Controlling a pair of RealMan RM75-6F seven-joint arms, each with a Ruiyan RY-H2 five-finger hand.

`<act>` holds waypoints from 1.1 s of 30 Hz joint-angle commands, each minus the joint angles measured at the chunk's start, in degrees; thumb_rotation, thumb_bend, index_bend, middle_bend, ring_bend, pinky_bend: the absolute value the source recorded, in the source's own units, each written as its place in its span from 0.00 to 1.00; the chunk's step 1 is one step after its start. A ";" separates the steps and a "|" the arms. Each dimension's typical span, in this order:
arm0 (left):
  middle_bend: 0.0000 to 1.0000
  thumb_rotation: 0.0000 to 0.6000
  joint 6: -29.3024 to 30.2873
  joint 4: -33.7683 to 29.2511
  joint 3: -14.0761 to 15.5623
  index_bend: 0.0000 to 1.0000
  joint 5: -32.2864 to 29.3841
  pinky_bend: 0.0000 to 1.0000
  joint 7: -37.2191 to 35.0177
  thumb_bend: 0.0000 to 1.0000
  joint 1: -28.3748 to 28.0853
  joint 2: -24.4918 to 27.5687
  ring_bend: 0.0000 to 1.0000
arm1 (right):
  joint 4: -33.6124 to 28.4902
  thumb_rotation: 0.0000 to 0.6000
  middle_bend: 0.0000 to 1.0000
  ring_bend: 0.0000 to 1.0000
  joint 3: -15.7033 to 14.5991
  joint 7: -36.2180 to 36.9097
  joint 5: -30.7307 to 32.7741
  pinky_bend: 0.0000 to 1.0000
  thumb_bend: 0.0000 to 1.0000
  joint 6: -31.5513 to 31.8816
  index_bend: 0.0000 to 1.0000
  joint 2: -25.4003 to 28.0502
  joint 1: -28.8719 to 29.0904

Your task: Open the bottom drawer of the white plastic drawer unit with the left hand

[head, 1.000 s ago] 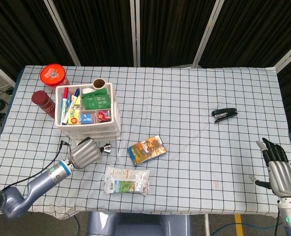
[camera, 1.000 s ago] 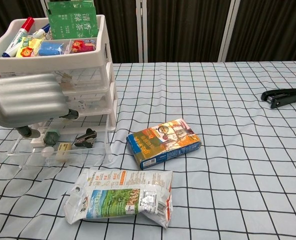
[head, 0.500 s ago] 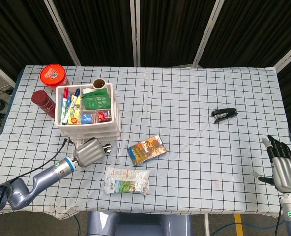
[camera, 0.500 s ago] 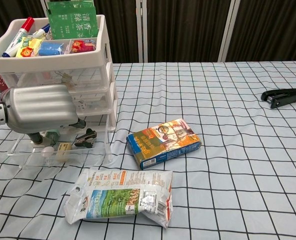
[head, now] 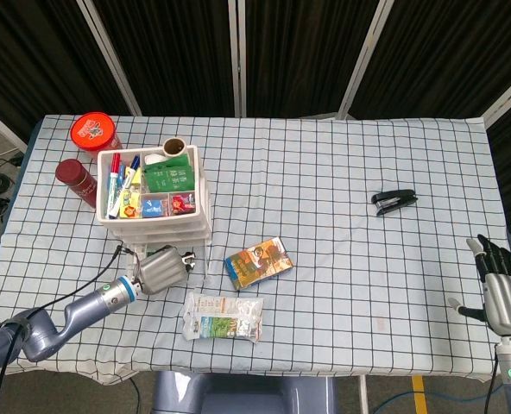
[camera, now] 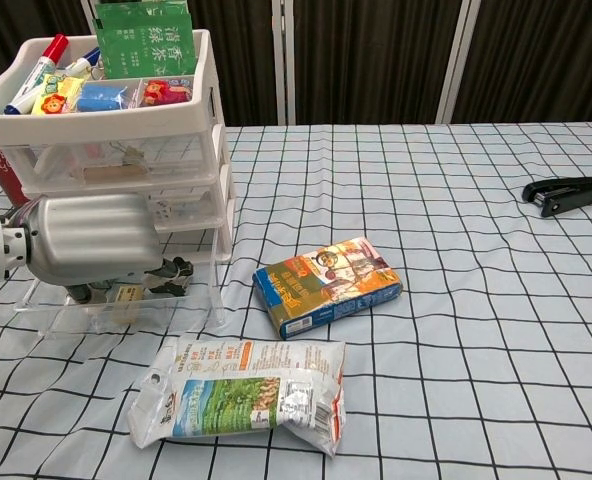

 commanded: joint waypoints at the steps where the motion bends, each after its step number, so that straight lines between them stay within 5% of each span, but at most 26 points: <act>1: 1.00 1.00 -0.04 0.58 0.32 0.49 0.34 0.86 -0.53 0.08 -0.19 -0.15 0.99 | 0.07 1.00 0.00 0.00 0.05 -0.05 0.08 0.00 0.03 -0.03 0.00 -0.04 0.03; 33: 1.00 1.00 -2.03 4.82 1.90 0.55 0.14 0.86 -1.96 0.13 -0.82 -2.68 0.99 | 0.56 1.00 0.00 0.00 0.32 -0.63 0.49 0.00 0.03 -0.08 0.00 -0.74 0.22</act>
